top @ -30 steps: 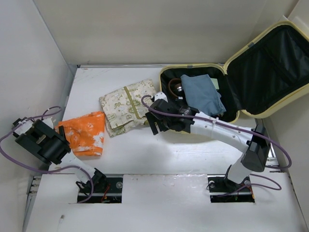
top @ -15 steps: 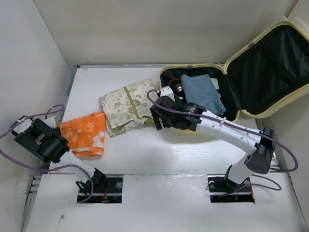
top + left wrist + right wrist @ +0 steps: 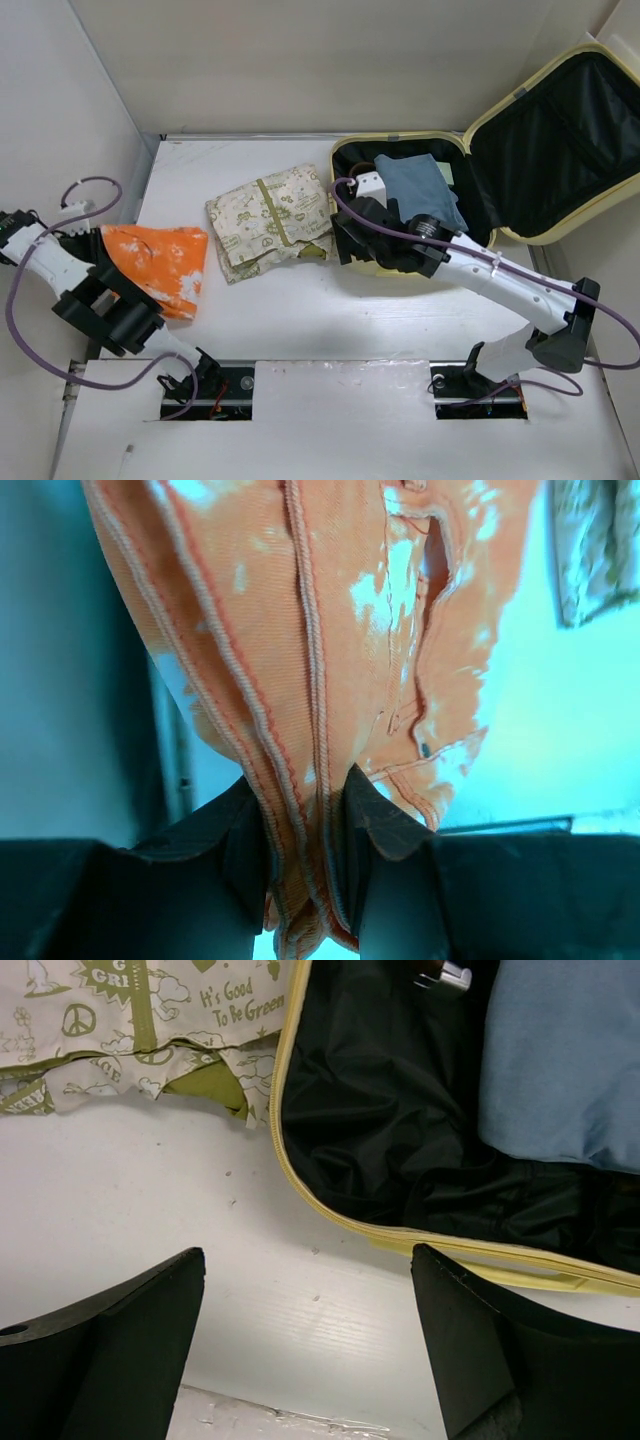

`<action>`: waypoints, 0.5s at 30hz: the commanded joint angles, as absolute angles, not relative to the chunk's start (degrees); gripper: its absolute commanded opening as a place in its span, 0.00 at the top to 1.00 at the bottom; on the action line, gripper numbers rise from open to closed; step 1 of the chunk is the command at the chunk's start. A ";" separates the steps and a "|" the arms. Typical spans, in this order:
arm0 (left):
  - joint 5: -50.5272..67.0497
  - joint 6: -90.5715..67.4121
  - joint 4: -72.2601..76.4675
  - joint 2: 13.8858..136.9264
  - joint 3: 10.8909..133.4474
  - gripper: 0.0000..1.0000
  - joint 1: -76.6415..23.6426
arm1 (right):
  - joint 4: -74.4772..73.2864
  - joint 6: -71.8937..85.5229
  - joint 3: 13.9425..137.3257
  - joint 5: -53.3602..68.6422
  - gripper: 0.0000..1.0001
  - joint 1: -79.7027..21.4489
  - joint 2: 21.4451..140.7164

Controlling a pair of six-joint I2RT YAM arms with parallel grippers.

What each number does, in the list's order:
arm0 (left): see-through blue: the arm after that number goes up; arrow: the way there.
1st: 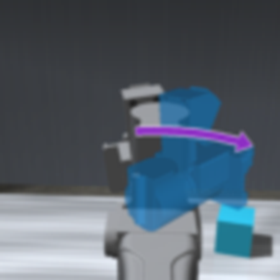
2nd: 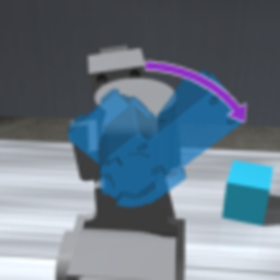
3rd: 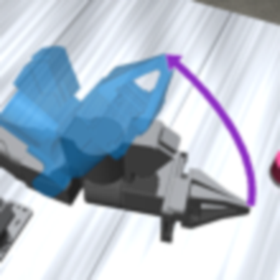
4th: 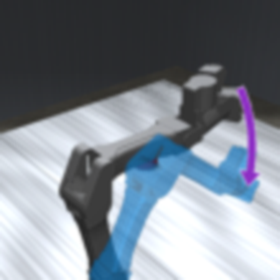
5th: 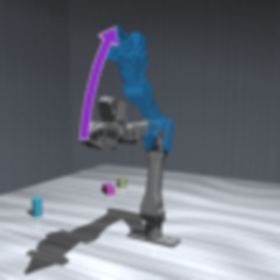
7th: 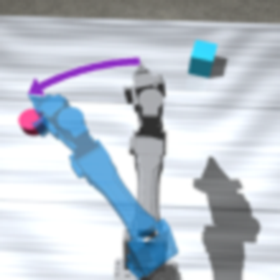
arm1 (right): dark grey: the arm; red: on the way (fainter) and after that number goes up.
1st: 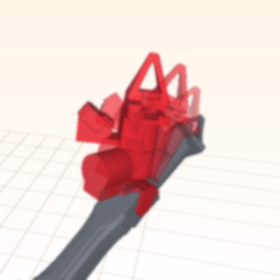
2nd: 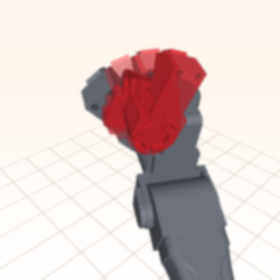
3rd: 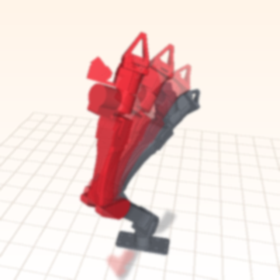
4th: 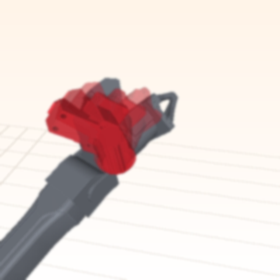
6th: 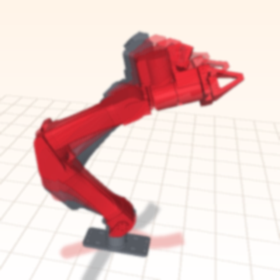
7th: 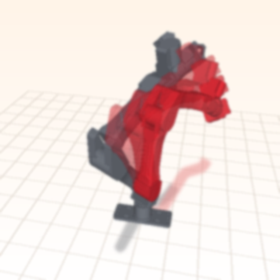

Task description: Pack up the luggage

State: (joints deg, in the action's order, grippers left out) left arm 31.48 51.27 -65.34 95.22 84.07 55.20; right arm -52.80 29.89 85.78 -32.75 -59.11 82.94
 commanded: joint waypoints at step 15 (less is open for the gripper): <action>35.35 22.18 -57.76 90.43 116.26 1.00 21.68 | -54.58 29.01 82.45 -34.99 0.11 -49.49 75.77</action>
State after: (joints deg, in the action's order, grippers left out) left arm 31.88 32.29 -64.45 91.15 108.75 30.85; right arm -53.80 30.04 83.72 -34.92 -52.64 78.41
